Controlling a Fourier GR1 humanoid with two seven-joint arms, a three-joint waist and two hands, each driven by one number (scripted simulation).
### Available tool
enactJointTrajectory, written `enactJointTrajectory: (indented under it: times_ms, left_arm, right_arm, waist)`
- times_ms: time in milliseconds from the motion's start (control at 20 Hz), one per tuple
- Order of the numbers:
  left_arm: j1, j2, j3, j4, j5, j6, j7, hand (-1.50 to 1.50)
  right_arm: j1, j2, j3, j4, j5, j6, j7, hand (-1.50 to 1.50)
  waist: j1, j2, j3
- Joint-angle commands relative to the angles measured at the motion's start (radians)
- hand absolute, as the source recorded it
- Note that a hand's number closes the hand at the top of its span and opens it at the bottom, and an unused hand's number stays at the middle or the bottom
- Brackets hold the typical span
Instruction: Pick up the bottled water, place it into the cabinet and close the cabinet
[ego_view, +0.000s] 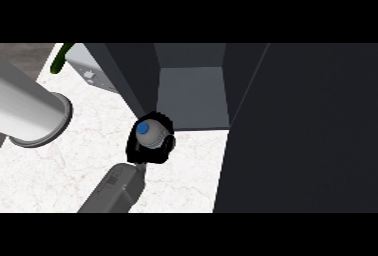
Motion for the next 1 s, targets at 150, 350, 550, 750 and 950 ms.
enactJointTrajectory:
  times_ms: [150, 350, 550, 750, 950]
  left_arm:
    - [-0.146, -0.029, 0.01, 0.046, 0.064, 0.057, 0.089, 1.5]
    - [-0.233, -0.03, -0.036, 0.061, 0.091, 0.146, 0.097, 1.5]
    - [-0.287, -0.03, -0.172, 0.043, 0.202, 0.261, 0.093, 1.5]
    - [-0.403, -0.03, -0.212, 0.117, 0.29, 0.301, 0.11, 1.5]
    - [-0.513, -0.03, -0.195, 0.224, 0.331, 0.355, 0.111, 1.5]
  right_arm:
    - [0.035, -0.008, -0.209, -0.013, -0.285, 0.088, 0.001, -1.5]
    - [-0.007, -0.035, -0.301, 0.062, -0.359, 0.132, 0.011, -1.5]
    - [0.019, -0.025, -0.355, 0.098, -0.413, 0.192, -0.034, -1.5]
    - [-0.058, -0.095, -0.413, 0.135, -0.491, 0.208, 0.024, -1.5]
    - [0.022, -0.114, -0.532, 0.18, -0.619, 0.304, -0.022, -1.5]
  waist:
    - [0.003, -0.002, 0.0]
    - [-0.001, 0.0, -0.001]
    - [-0.014, 0.0, -0.001]
    - [-0.02, 0.005, -0.002]
    - [-0.036, 0.006, -0.001]
